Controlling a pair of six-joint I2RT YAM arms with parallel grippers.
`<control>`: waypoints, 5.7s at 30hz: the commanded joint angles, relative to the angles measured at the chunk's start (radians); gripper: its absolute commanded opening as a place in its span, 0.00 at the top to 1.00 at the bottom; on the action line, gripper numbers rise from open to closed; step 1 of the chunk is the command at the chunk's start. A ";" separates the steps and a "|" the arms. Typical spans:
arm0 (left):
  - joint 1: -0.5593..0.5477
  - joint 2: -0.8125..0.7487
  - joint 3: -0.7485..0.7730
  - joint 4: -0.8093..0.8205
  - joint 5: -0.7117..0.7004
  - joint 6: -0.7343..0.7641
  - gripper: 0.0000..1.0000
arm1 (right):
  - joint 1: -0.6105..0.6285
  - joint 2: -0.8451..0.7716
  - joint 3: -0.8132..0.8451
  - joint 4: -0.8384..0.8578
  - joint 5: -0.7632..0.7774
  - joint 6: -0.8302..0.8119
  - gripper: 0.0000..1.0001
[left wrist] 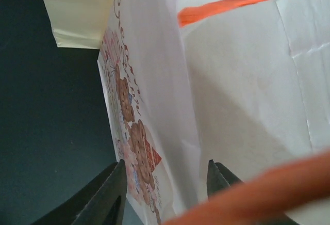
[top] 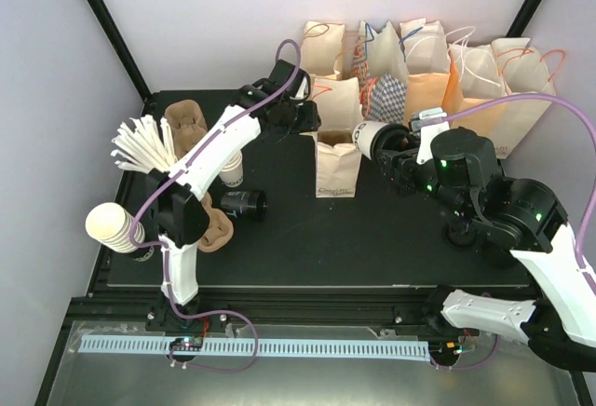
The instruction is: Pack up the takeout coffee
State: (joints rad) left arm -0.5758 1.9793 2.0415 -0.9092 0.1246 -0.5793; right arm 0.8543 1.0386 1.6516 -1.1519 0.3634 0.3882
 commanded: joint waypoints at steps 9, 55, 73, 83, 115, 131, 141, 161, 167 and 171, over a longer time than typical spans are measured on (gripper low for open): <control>-0.002 -0.092 0.073 -0.193 0.110 0.183 0.88 | 0.006 0.045 0.099 0.060 0.063 -0.108 0.31; -0.009 -0.385 -0.378 -0.146 0.555 0.398 0.92 | 0.006 0.117 0.020 -0.181 -0.293 -0.097 0.36; -0.011 -0.383 -0.332 -0.123 0.541 0.427 0.90 | 0.007 0.211 0.091 -0.232 -0.268 -0.155 0.39; -0.063 -0.417 -0.311 -0.088 0.482 0.439 0.91 | 0.007 0.387 0.199 -0.281 -0.252 -0.099 0.40; -0.222 -0.658 -0.579 0.217 0.242 0.380 0.96 | 0.101 0.102 -0.489 0.042 0.000 0.117 0.44; -0.263 -0.652 -0.679 0.272 0.321 0.255 0.95 | 0.091 0.006 -0.687 0.226 0.117 0.291 0.44; -0.210 -0.635 -0.644 0.327 0.454 0.121 0.31 | 0.080 0.000 -0.761 0.345 0.066 0.243 0.44; 0.090 0.001 -0.265 0.095 0.676 0.216 0.29 | 0.079 -0.125 -0.930 0.445 0.064 0.226 0.43; 0.080 0.210 -0.103 0.057 0.714 0.237 0.30 | 0.079 -0.175 -0.966 0.502 0.109 0.206 0.41; 0.055 0.287 -0.078 0.086 0.760 0.227 0.30 | 0.080 -0.151 -0.945 0.494 0.145 0.195 0.40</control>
State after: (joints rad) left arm -0.4931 2.2177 1.8961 -0.8005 0.8116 -0.3805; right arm 0.9401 0.8776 0.6876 -0.7013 0.4320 0.5999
